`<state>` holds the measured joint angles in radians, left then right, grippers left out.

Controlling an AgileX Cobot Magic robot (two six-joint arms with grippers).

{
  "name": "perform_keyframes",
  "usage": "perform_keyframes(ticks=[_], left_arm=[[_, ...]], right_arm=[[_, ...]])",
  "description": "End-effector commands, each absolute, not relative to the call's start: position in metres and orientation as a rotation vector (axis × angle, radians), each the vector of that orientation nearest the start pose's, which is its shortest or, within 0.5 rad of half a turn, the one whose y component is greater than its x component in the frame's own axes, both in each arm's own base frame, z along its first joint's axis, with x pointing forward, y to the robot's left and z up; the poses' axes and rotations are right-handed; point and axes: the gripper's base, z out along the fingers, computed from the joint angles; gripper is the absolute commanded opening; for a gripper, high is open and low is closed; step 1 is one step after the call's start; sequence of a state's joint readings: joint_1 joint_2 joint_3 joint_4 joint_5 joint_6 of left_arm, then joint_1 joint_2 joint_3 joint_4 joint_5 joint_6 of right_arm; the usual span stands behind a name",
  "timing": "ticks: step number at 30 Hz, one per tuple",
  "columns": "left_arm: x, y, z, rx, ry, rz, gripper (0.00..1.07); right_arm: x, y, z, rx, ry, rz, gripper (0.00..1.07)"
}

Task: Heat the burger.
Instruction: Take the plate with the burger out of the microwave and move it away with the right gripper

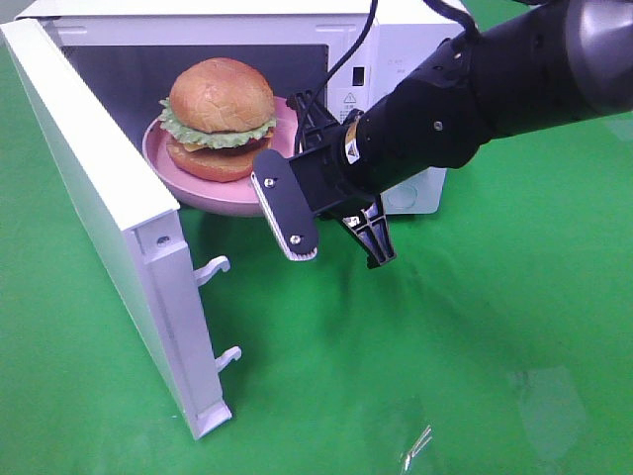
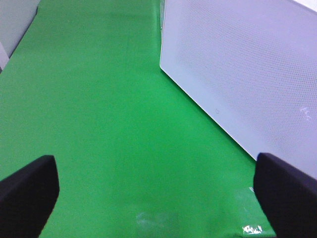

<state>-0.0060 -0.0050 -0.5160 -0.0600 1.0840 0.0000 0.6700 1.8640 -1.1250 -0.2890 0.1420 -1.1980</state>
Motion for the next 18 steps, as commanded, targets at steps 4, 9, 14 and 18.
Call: perform_keyframes(ticks=[4,9,14,18], left_arm=[[-0.009,-0.005,0.281,0.008,2.027,-0.078,1.0],[-0.009,-0.005,0.281,0.008,2.027,-0.078,1.0],[-0.009,-0.005,0.281,0.008,2.027,-0.078,1.0],[-0.009,-0.005,0.281,0.008,2.027,-0.078,1.0]], right_arm=[[0.305,0.232,0.199,-2.045,1.13,-0.456,0.0],[0.286,0.23,0.203,-2.061,1.067,-0.453,0.0],[0.275,0.225,0.205,-2.062,1.052,-0.447,0.0],[0.267,0.218,0.206,-2.067,1.053,-0.446,0.0]])
